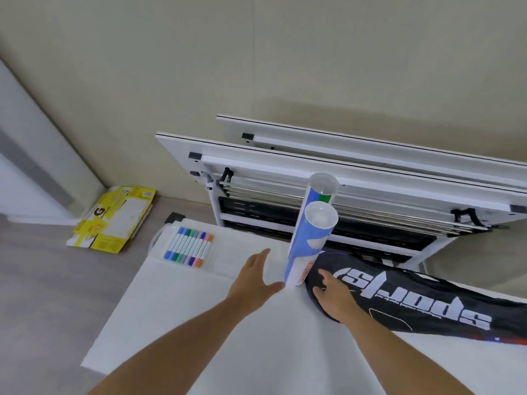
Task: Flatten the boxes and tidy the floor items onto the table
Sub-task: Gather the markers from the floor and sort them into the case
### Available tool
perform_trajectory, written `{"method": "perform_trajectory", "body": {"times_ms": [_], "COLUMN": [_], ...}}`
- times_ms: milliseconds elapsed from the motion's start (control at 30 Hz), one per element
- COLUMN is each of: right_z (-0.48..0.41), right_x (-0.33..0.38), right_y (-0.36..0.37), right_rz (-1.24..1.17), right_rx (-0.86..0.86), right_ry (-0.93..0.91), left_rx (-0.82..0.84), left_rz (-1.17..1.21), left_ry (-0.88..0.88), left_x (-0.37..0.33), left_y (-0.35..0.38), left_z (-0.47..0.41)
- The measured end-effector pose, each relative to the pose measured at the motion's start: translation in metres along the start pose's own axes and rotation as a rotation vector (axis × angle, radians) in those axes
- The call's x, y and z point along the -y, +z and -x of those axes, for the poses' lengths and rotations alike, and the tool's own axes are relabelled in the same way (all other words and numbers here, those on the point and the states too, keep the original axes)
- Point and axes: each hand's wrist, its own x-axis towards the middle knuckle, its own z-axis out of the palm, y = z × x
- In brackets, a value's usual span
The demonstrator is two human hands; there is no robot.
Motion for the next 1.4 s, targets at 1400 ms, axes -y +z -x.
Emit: {"method": "perform_trajectory", "body": {"times_ms": [1400], "right_z": [0.227], "right_x": [0.410], "right_y": [0.731], "right_rz": [0.952], "right_rx": [0.854], "right_ry": [-0.766], "left_rx": [-0.433], "left_rz": [0.394], "left_ry": [-1.203], "left_x": [0.692], "left_y": [-0.106], "left_z": [0.559]}}
